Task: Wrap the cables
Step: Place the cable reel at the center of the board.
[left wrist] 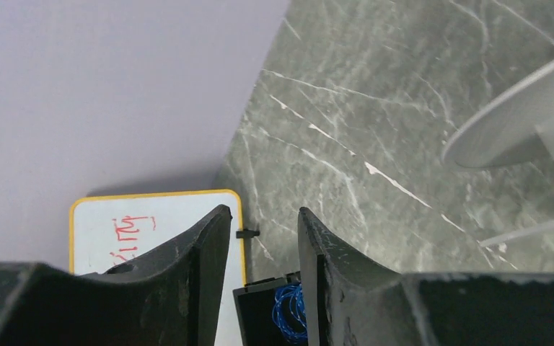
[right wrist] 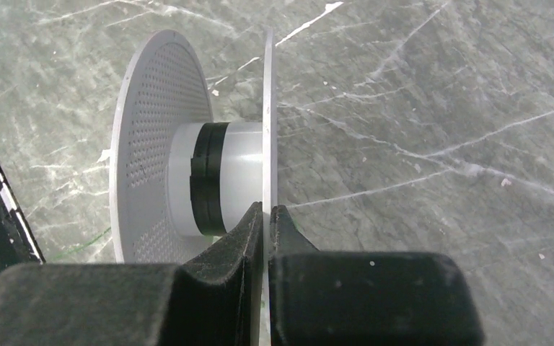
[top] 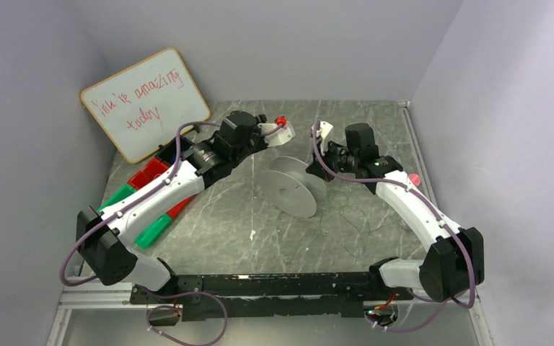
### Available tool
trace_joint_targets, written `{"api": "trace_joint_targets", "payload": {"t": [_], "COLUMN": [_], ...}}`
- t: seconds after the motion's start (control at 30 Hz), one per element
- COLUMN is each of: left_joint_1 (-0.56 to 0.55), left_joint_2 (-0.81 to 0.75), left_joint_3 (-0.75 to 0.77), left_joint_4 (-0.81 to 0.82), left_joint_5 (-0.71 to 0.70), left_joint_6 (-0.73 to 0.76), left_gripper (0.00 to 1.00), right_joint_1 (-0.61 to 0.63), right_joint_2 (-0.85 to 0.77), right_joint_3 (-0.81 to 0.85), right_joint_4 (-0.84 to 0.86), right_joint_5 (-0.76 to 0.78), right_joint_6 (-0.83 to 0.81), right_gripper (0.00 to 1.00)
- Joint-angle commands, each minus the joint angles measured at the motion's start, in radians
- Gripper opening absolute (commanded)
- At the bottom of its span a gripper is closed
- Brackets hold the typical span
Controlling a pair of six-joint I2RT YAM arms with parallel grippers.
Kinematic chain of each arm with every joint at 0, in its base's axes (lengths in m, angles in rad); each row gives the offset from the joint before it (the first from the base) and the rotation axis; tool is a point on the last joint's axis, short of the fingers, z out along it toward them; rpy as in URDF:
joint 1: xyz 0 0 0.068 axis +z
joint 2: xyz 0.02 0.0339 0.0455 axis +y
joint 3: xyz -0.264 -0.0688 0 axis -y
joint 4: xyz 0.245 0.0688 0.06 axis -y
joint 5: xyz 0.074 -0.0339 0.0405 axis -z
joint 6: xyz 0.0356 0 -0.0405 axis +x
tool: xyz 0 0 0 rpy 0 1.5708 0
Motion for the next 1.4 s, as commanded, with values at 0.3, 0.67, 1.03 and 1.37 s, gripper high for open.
{"api": "trace_joint_targets", "payload": {"t": [0.3, 0.67, 1.03, 1.37], "left_joint_1": [0.037, 0.042, 0.042, 0.041], "left_joint_2": [-0.052, -0.018, 0.000, 0.002], "left_joint_3": [0.013, -0.014, 0.008, 0.019], "left_joint_4": [0.029, -0.013, -0.113, -0.149], "left_joint_5": [0.077, 0.219, 0.406, 0.493], "left_joint_6": [-0.128, -0.212, -0.232, -0.225], "left_gripper": [0.43, 0.43, 0.41, 0.42], "right_joint_1": [-0.023, 0.006, 0.012, -0.027], "right_joint_2": [0.006, 0.126, 0.121, 0.083], "right_joint_3": [-0.023, 0.034, 0.028, 0.067], "right_joint_4": [0.235, 0.311, 0.309, 0.268], "right_joint_5": [0.235, 0.383, 0.293, 0.235], "right_joint_6": [0.222, 0.424, 0.399, 0.401], "right_gripper": [0.00, 0.00, 0.26, 0.38]}}
